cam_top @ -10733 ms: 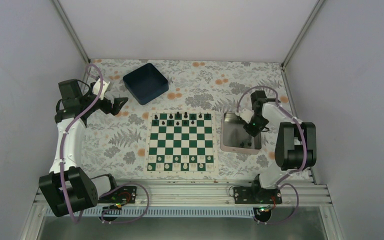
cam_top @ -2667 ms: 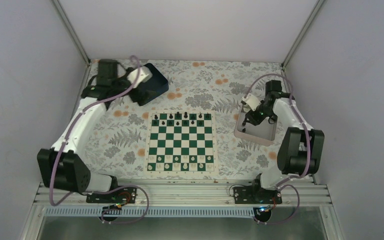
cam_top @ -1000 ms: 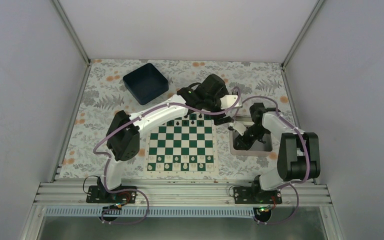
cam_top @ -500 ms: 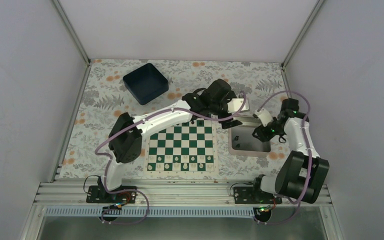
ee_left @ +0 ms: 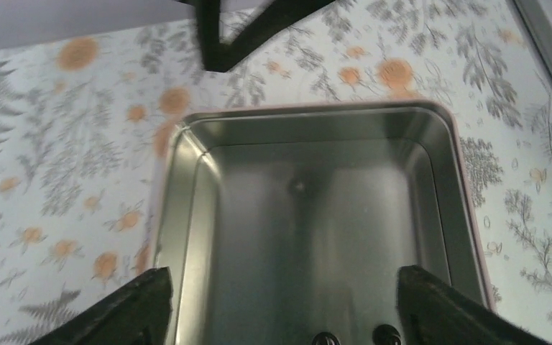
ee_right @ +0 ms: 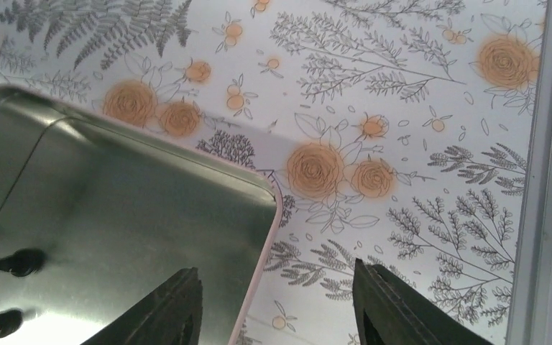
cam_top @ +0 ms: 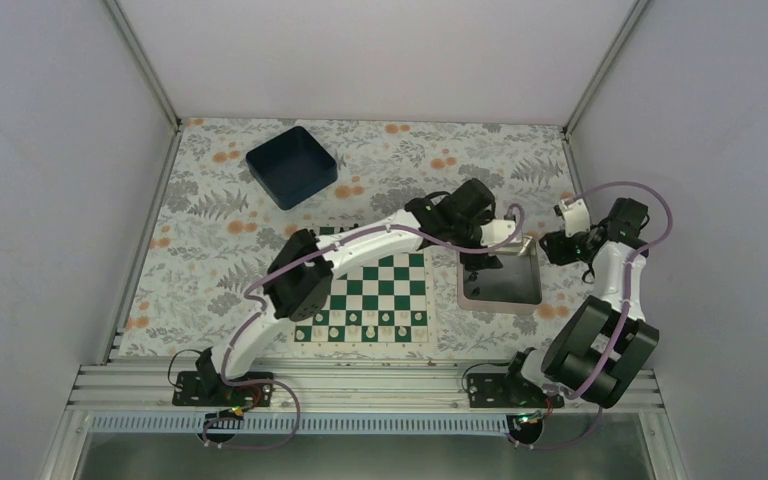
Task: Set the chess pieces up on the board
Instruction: Pick up the chess piece from the storage box.
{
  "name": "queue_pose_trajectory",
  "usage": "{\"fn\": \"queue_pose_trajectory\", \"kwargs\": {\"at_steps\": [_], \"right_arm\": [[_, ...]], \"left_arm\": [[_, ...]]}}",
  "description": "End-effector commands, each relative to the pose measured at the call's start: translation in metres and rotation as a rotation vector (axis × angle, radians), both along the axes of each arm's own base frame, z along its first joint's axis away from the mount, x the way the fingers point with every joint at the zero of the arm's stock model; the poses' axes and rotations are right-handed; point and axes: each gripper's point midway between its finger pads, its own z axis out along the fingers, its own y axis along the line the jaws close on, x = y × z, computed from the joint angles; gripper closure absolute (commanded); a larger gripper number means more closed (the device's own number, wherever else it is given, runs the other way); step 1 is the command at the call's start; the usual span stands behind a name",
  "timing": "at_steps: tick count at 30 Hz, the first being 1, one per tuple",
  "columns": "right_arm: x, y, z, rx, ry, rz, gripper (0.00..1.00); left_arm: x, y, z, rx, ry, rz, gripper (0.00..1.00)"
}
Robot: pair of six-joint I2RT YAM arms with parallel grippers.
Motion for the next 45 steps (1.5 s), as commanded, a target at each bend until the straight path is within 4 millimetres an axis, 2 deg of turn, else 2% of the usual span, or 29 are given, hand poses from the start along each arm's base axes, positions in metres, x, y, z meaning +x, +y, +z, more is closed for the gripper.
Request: {"fn": "queue_pose_trajectory", "kwargs": {"at_steps": [1, 3, 5, 12, 21, 32, 45], "right_arm": [[0.009, 0.005, -0.005, 0.081, -0.048, -0.038, 0.44], [0.007, 0.007, -0.011, 0.102, -0.043, -0.055, 0.42], [0.005, 0.013, -0.015, 0.131, -0.04, -0.046, 0.42], [-0.002, 0.021, -0.02, 0.151, -0.031, -0.02, 0.39], [-0.005, 0.026, -0.031, 0.184, 0.005, -0.006, 0.4], [-0.007, 0.029, -0.037, 0.199, 0.024, 0.004, 0.4], [-0.008, 0.032, -0.041, 0.211, 0.038, 0.015, 0.41]], "left_arm": [[-0.015, -0.004, -0.015, 0.046, 0.071, -0.063, 0.32], [-0.018, -0.003, -0.024, 0.069, 0.09, -0.075, 0.46], [-0.021, -0.002, -0.028, 0.087, 0.102, -0.084, 0.54], [-0.026, 0.005, -0.046, 0.174, 0.09, -0.089, 0.66], [-0.022, 0.01, -0.078, 0.292, 0.096, -0.052, 0.69], [-0.014, 0.019, -0.091, 0.359, 0.066, 0.005, 0.58], [-0.021, 0.016, -0.1, 0.382, 0.073, -0.012, 0.61]]}}
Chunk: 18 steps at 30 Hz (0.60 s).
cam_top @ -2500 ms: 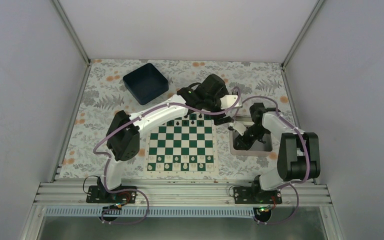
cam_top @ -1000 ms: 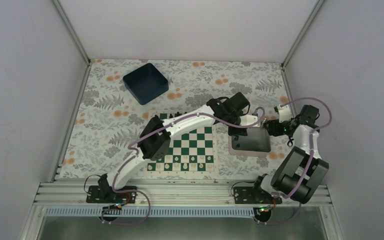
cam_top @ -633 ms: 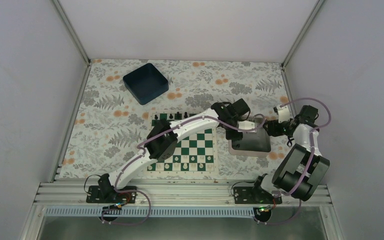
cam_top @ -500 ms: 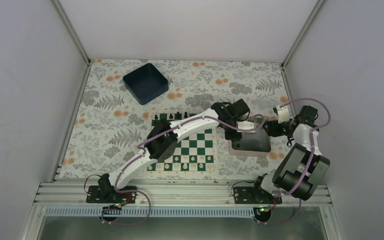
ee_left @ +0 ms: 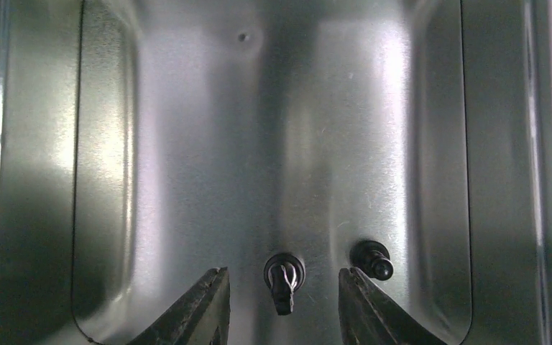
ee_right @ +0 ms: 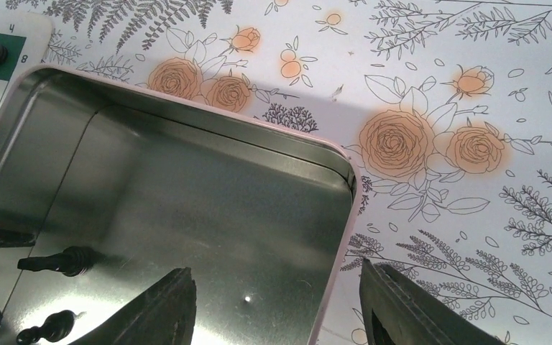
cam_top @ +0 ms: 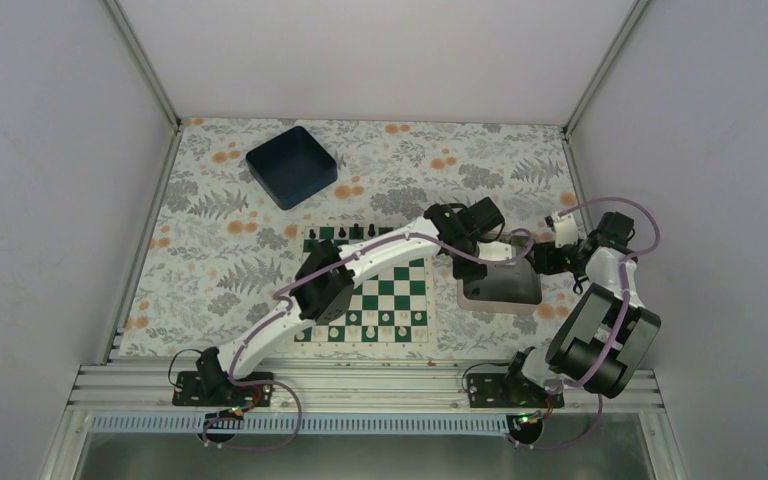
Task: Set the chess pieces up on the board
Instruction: Pick up the chess piece from the storage box.
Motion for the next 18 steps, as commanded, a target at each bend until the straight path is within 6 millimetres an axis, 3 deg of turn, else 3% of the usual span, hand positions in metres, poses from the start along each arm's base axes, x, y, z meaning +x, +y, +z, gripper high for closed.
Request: {"fn": "queue_pose_trajectory", "kwargs": {"at_steps": [1, 18], "right_arm": [[-0.002, 0.008, -0.002, 0.033, -0.003, 0.029, 0.41], [-0.002, 0.012, -0.004, 0.042, 0.005, 0.041, 0.41]], "left_arm": [[-0.009, -0.001, -0.018, 0.038, 0.015, -0.012, 0.61], [-0.009, -0.001, -0.03, 0.064, -0.001, -0.021, 0.66]]}}
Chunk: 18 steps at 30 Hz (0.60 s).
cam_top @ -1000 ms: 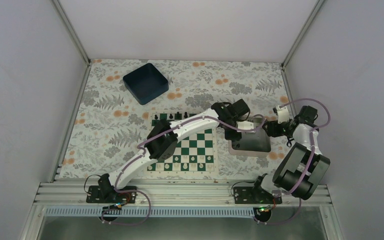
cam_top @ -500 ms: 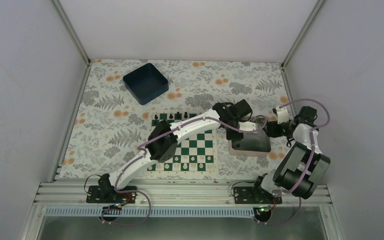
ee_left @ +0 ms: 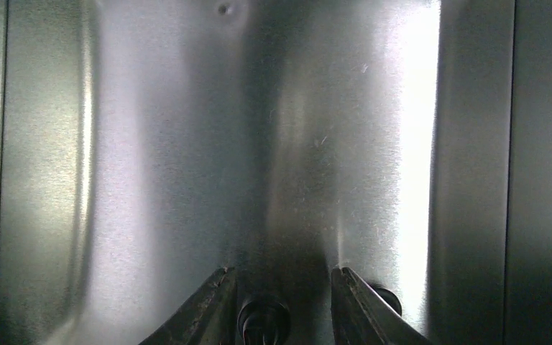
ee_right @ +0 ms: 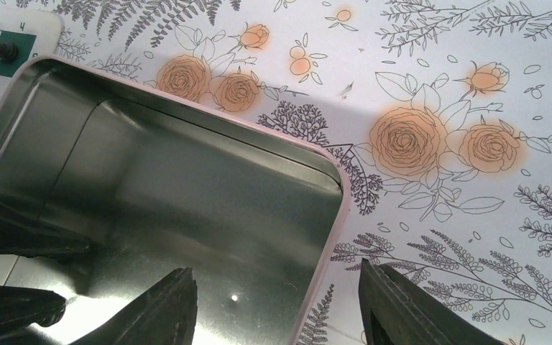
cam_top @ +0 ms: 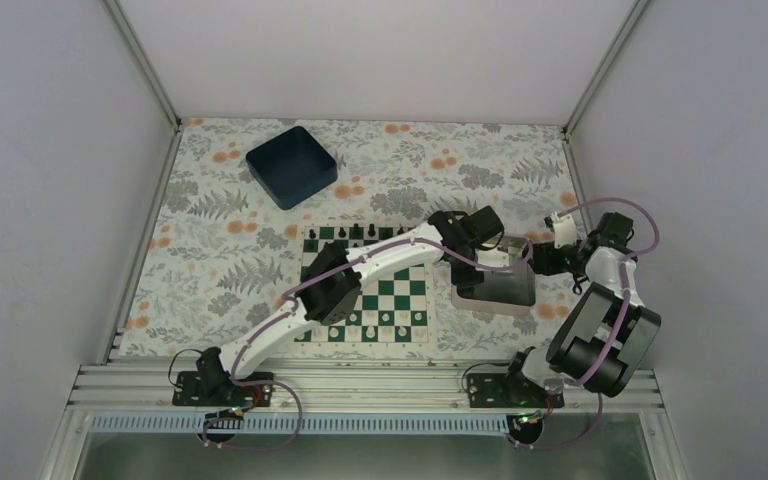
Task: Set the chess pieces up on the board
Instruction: Pick up the chess piece from the storage box.
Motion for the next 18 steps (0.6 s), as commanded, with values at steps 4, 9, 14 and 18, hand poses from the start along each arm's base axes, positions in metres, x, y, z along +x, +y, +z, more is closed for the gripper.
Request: {"fn": "queue_pose_trajectory", "kwargs": {"at_steps": [4, 9, 14, 18], "right_arm": [[-0.0005, 0.0086, -0.0038, 0.028, 0.001, 0.033, 0.42], [-0.0004, 0.0097, -0.0041, 0.03, 0.002, 0.036, 0.42], [-0.0009, 0.0114, -0.0055, 0.033, 0.008, 0.043, 0.42], [-0.0017, 0.0137, -0.0071, 0.04, 0.014, 0.051, 0.42]], "left_arm": [[-0.0043, -0.0026, 0.0018, 0.012, -0.018, -0.011, 0.66], [-0.0038, -0.0024, 0.0052, 0.019, -0.039, -0.011, 0.66], [-0.0039, -0.0024, 0.0071, 0.046, -0.1, -0.008, 0.64], [-0.0068, -0.0015, 0.0049, 0.066, -0.117, -0.011, 0.62]]}}
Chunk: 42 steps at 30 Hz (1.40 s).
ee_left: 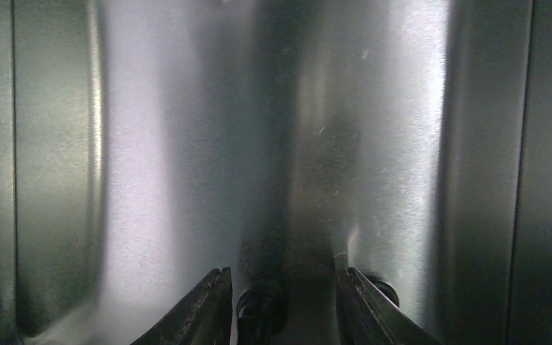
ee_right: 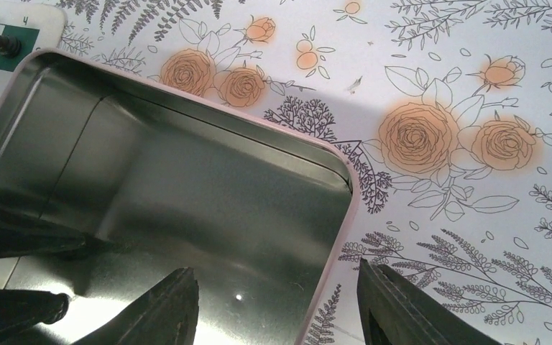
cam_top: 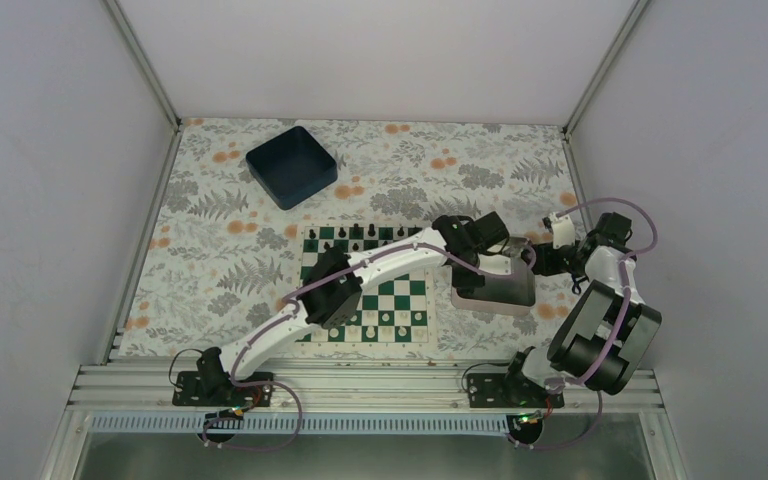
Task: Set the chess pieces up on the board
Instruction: Pick up the chess piece from the storage box.
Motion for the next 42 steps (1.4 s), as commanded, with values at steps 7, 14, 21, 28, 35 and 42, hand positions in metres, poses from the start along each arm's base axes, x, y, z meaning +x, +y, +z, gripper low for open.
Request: {"fn": "queue_pose_trajectory", "kwargs": {"at_steps": [7, 14, 21, 28, 35, 42], "right_arm": [[-0.002, 0.012, -0.004, 0.033, 0.003, 0.046, 0.42], [-0.002, 0.013, -0.005, 0.032, 0.008, 0.049, 0.42], [-0.002, 0.014, -0.006, 0.032, 0.011, 0.05, 0.42], [-0.002, 0.015, -0.007, 0.032, 0.013, 0.053, 0.42], [-0.003, 0.016, -0.008, 0.033, 0.017, 0.057, 0.42], [-0.003, 0.016, -0.008, 0.034, 0.018, 0.057, 0.43]], "left_arm": [[-0.003, -0.001, 0.002, 0.045, -0.077, 0.005, 0.62], [0.004, 0.003, 0.002, 0.067, -0.114, 0.017, 0.62], [0.006, 0.009, -0.009, 0.108, -0.126, 0.021, 0.62], [0.007, 0.01, -0.013, 0.118, -0.129, 0.025, 0.62], [0.008, 0.01, -0.012, 0.116, -0.13, 0.028, 0.66], [0.006, 0.009, -0.012, 0.112, -0.121, 0.028, 0.8]]}}
